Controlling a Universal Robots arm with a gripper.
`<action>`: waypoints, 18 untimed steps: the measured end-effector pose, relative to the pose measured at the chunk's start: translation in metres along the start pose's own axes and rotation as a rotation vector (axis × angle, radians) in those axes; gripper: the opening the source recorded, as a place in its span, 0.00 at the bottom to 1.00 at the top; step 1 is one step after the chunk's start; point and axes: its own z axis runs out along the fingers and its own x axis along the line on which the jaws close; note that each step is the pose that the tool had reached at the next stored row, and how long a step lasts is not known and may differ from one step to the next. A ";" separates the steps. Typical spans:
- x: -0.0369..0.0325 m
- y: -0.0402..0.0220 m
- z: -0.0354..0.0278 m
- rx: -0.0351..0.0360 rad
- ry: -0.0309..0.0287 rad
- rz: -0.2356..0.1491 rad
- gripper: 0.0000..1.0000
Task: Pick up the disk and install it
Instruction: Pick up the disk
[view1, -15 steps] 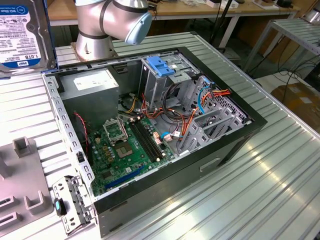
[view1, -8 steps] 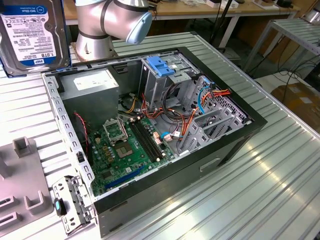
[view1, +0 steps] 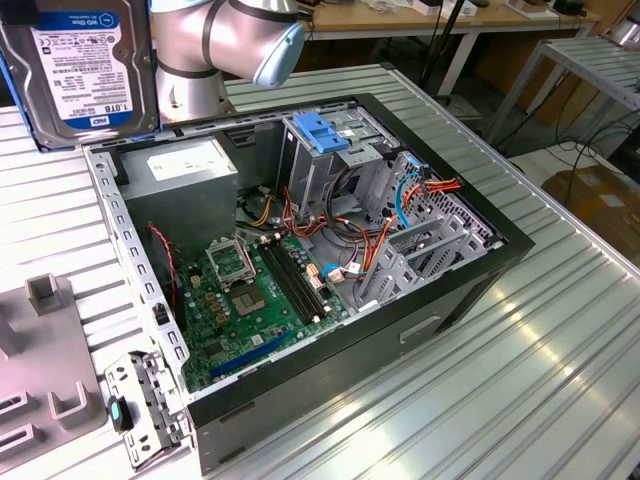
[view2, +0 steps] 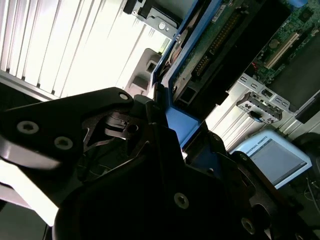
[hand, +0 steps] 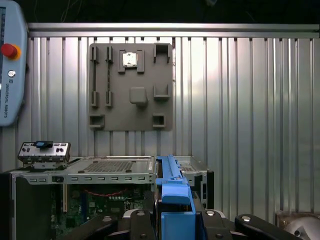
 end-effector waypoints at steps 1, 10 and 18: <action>0.0000 -0.0018 0.0002 0.0000 0.0000 0.000 0.37; -0.0002 -0.0188 0.0020 0.0000 0.0000 0.000 0.37; -0.0004 -0.0381 0.0034 0.0000 0.0000 0.000 0.37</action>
